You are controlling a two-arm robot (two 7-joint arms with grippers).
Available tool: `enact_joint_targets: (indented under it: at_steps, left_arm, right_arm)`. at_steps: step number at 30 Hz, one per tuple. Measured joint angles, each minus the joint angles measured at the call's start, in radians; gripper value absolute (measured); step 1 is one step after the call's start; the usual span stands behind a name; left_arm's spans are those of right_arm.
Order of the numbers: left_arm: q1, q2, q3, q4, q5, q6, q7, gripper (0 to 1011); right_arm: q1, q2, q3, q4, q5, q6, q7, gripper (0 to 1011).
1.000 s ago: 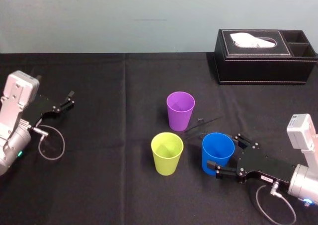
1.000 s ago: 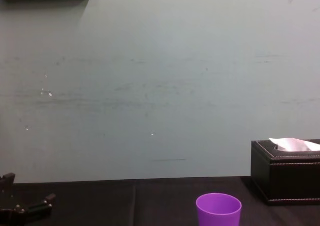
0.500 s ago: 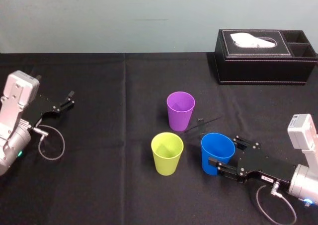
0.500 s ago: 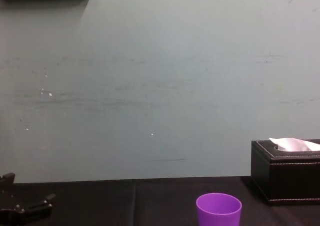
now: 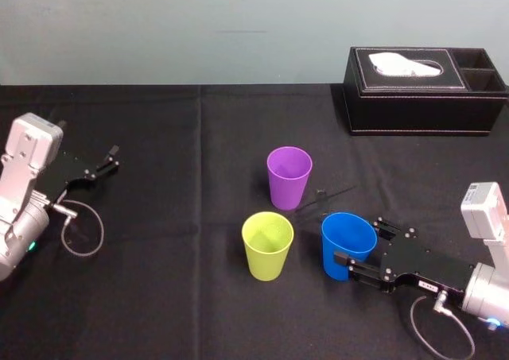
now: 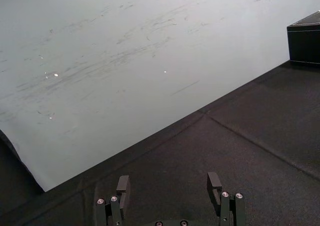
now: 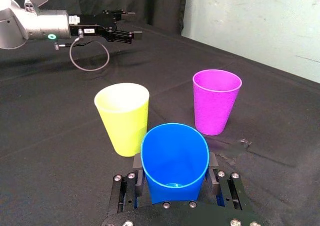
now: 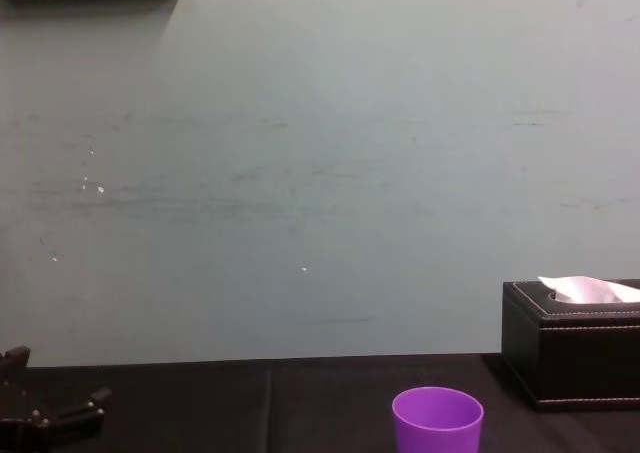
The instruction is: Stack the three plastic cups sequentially using one hand.
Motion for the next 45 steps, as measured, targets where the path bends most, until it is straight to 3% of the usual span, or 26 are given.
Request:
enact_joint_targets:
  at_steps: [15, 19, 29, 37, 45]
  left_arm:
    - [0.000, 0.000, 0.000, 0.000, 0.000, 0.000, 0.000, 1011]
    - [0.000, 0.000, 0.000, 0.000, 0.000, 0.000, 0.000, 1011]
    - [0.000, 0.000, 0.000, 0.000, 0.000, 0.000, 0.000, 1011]
    - [0.000, 0.000, 0.000, 0.000, 0.000, 0.000, 0.000, 1011]
    - [0.000, 0.000, 0.000, 0.000, 0.000, 0.000, 0.000, 1011]
  right_arm:
    - [-0.003, 0.000, 0.002, -0.010, 0.000, 0.007, -0.014, 716]
    - [-0.017, 0.007, 0.013, -0.046, 0.008, 0.021, -0.033, 716]
    - [-0.036, 0.054, 0.050, -0.188, 0.039, 0.116, -0.076, 715]
    - [0.018, 0.061, 0.046, -0.236, 0.046, 0.171, -0.095, 715]
    - [0.123, 0.025, 0.002, -0.210, 0.038, 0.221, -0.106, 715]
